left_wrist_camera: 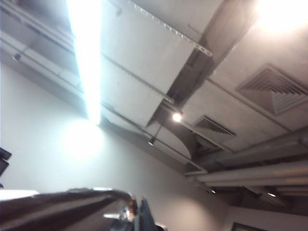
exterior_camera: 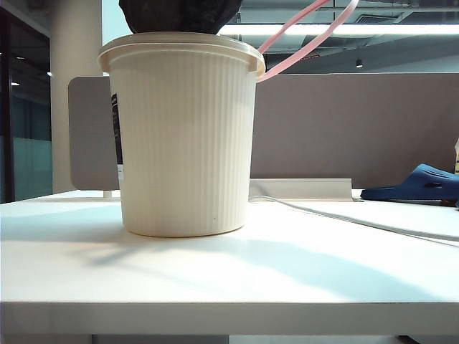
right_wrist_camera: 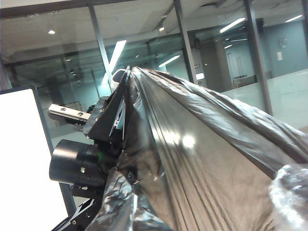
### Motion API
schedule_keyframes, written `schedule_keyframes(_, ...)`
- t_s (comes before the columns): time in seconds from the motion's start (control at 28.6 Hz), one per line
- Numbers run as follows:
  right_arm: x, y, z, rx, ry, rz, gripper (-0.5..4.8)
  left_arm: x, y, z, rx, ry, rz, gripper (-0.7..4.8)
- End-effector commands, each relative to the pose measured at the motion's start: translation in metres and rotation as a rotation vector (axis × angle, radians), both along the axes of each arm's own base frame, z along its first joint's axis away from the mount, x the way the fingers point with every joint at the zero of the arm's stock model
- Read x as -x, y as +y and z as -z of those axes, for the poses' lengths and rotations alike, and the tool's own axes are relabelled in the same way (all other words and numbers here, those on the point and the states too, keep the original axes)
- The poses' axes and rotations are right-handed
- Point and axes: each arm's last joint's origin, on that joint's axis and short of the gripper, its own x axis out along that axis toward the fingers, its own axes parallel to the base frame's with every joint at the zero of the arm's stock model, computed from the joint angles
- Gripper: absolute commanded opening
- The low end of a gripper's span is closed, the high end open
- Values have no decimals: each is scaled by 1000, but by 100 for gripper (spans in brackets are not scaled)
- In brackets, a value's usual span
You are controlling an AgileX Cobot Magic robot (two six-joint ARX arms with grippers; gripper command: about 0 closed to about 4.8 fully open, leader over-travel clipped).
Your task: Open the ring lid of the trash can, pull out the black garbage bag inside, and place it on the table.
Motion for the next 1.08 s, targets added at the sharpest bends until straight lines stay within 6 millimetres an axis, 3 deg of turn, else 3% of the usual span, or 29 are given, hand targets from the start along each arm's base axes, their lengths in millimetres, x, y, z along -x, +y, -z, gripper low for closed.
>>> schedule_keyframes(0.03, 10, -5, -10, -25, -37, -15, -1, 8, -5, -6, 17, -20, 10, -6)
schedule_keyframes(0.45, 15, -7, -14, -24, -70, -42, -1, 24, -20, -13, 16, -60, 79, -6)
schedule_keyframes(0.94, 37, -28, -40, -53, -171, -41, -1, 27, -22, -14, 13, -81, 101, -4)
schedule_keyframes(0.98, 37, -28, -40, -53, -172, -41, -1, 27, -22, -14, 10, -79, 104, 18)
schedule_keyframes(1.05, 37, -29, -40, -53, -173, -39, -1, 27, -23, -13, -12, -72, 122, 158)
schedule_keyframes(1.08, 37, -31, -40, -53, -173, -30, -1, 27, -23, -13, -25, -74, 126, 189)
